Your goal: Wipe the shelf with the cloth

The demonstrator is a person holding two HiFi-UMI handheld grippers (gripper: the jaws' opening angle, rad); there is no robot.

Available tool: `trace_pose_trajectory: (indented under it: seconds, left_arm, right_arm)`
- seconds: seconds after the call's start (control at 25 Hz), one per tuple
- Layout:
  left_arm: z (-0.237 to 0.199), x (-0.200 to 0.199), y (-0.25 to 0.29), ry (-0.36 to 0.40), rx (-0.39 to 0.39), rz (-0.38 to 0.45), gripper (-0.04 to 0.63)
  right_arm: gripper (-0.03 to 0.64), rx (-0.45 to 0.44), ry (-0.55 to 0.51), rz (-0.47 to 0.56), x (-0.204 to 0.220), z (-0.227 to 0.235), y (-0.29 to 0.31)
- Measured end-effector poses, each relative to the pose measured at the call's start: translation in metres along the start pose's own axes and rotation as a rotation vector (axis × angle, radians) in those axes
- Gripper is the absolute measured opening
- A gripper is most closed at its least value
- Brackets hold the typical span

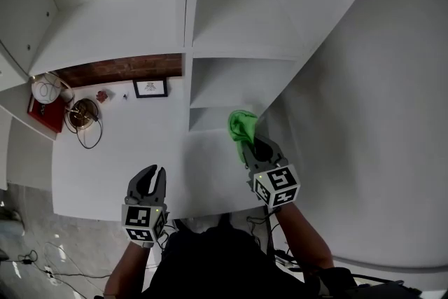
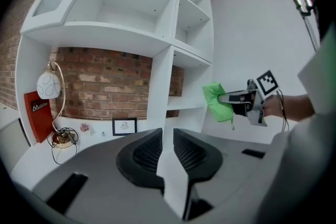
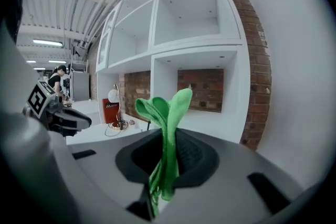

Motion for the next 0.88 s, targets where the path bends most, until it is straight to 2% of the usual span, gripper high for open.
trace_pose_trajectory:
  seconds: [0.36, 0.52, 0.88]
  left_arm:
    - [0.004, -0.043, -0.009, 0.048, -0.138, 0.081, 0.064]
    - [0.009, -0.053, -0.009, 0.048, -0.16, 0.094, 0.064]
    - [0.019, -0.051, 0.001, 0.026, -0.168, 0.092, 0.064]
  right_arm:
    - [0.046, -0.085, 0.077, 0.173, -0.014, 0.001, -0.016]
    - [0.046, -0.116, 0.092, 0.225, -0.019, 0.001, -0.019]
    - [0.046, -0.136, 0.098, 0.264, -0.024, 0.009, -0.021]
Point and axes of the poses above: the fingertips, and each gripper's own axes: y forward along the fingers, z to its right, x out of its underside, the point moved 9 cm from there along -y, backward along the fingers, and after that the axes turned 11 degrees about x, right-handed, at the moved point
